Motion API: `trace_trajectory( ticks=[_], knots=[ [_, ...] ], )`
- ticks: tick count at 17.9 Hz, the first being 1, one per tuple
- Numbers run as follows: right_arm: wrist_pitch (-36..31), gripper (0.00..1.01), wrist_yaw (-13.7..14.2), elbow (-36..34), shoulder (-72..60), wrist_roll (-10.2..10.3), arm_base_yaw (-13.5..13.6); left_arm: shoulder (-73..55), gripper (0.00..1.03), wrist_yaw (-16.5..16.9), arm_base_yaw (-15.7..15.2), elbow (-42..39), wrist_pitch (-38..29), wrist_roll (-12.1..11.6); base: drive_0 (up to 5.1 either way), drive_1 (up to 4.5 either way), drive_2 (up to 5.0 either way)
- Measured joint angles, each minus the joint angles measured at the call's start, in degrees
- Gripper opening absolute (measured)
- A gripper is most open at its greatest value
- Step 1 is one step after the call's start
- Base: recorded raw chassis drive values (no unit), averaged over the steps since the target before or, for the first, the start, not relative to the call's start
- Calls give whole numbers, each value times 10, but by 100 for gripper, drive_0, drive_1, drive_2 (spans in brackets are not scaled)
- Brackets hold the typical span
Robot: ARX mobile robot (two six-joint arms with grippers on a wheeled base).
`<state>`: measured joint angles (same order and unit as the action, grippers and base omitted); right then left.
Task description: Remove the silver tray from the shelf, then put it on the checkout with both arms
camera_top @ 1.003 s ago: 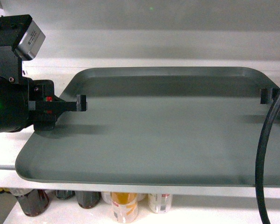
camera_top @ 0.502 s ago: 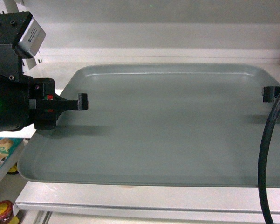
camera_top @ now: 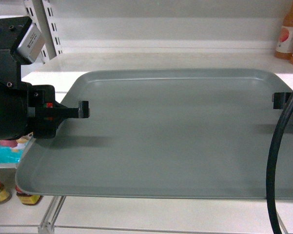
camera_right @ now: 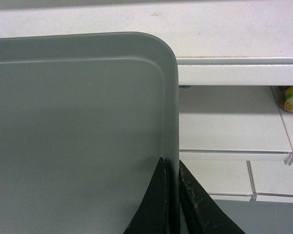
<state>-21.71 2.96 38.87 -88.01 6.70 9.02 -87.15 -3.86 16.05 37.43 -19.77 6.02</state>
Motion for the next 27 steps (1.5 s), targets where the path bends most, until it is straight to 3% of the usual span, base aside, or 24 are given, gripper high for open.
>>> trace_trajectory(
  ticks=[27],
  knots=[
    [-2,3,-2,0,0,-3,0,0,3,1,-1,-1,-2,0,5,-401,411]
  ],
)
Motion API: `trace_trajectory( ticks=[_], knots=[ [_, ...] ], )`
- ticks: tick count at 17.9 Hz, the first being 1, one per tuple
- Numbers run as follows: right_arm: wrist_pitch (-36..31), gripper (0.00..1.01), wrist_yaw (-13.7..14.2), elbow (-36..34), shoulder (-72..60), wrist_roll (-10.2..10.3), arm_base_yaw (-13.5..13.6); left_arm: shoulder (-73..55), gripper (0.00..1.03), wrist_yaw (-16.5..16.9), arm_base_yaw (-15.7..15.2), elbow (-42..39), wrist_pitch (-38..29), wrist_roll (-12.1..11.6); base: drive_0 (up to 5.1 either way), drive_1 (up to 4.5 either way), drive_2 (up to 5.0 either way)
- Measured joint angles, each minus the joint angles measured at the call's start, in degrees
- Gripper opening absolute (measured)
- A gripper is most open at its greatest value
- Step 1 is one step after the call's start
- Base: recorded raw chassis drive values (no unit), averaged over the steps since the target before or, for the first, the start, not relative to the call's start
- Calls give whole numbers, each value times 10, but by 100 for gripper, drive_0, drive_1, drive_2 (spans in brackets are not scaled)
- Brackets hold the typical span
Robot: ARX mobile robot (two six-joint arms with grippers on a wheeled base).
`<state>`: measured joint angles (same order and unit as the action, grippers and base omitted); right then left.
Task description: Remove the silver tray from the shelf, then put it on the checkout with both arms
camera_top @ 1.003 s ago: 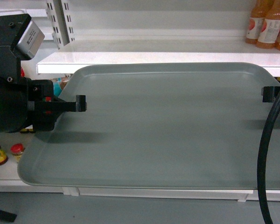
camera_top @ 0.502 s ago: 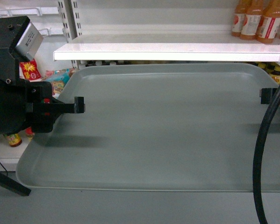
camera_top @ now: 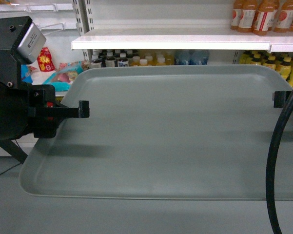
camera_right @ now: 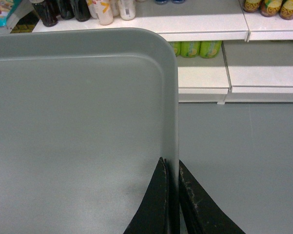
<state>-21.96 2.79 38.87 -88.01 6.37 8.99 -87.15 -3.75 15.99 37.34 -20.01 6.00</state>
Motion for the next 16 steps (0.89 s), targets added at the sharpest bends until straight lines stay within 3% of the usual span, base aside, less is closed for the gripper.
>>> trace_trajectory(
  ticks=[16],
  knots=[
    [0,3,1,0,0,0,0,0,3,1,0,0,0,0,11,-395,417]
  ],
)
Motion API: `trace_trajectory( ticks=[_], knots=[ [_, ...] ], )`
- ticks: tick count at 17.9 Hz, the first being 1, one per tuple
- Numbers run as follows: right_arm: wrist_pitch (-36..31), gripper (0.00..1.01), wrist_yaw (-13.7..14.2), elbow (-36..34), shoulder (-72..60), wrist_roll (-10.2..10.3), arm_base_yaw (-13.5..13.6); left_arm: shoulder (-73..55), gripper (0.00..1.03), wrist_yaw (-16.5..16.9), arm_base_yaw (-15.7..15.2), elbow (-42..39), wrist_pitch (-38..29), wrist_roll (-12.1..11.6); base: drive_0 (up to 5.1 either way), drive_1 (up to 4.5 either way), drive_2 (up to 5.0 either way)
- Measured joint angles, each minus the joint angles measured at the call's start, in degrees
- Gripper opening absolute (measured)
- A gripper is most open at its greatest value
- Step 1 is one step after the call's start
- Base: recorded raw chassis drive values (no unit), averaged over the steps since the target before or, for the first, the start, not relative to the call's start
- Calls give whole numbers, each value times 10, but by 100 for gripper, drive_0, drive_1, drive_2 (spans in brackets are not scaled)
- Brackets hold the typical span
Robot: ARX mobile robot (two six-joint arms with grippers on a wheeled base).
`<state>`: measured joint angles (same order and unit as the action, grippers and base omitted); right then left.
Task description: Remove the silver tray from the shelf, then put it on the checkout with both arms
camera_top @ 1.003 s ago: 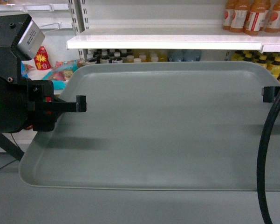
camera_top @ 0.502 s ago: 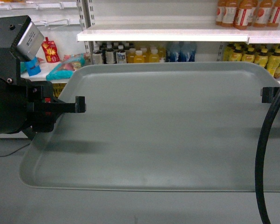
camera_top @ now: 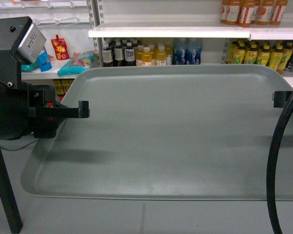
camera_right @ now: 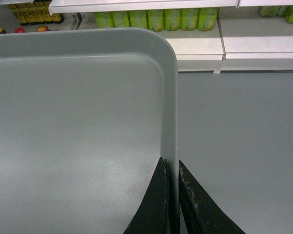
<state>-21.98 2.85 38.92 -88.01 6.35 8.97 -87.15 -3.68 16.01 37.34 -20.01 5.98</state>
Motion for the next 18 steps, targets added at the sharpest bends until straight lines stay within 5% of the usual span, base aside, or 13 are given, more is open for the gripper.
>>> trace_trajectory(
  ticks=[18],
  knots=[
    [1,3,-1,0,0,-1,0,0,3,0,0,0,2,0,4,-402,410]
  ],
)
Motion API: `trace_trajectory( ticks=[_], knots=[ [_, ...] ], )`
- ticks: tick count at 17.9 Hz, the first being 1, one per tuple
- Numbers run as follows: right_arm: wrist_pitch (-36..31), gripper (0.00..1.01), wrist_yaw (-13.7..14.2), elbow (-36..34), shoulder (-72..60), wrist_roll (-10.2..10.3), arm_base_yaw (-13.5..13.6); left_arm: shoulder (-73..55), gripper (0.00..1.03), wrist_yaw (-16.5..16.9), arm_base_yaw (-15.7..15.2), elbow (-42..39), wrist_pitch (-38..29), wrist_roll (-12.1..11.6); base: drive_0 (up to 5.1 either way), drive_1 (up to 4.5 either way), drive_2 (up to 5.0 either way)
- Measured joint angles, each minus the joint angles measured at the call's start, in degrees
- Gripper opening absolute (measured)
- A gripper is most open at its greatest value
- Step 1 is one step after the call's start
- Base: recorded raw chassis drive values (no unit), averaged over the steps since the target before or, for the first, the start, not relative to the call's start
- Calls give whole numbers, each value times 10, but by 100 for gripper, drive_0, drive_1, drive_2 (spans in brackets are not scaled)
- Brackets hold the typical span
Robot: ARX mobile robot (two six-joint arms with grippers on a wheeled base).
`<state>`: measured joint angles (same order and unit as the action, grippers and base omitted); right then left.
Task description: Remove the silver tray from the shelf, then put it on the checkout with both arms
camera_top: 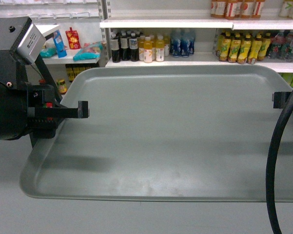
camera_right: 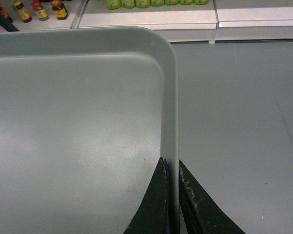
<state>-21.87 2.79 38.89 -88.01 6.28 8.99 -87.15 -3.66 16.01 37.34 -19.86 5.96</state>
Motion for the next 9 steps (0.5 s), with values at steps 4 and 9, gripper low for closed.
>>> trace_trajectory(
  ticks=[4,9],
  knots=[
    [2,3,0,0,0,0,0,0,3,0,0,0,2,0,1,-405,407],
    [1,3,0,-1,3,-2,0,1,3,0,0,-1,1,0,1,-405,407]
  ],
)
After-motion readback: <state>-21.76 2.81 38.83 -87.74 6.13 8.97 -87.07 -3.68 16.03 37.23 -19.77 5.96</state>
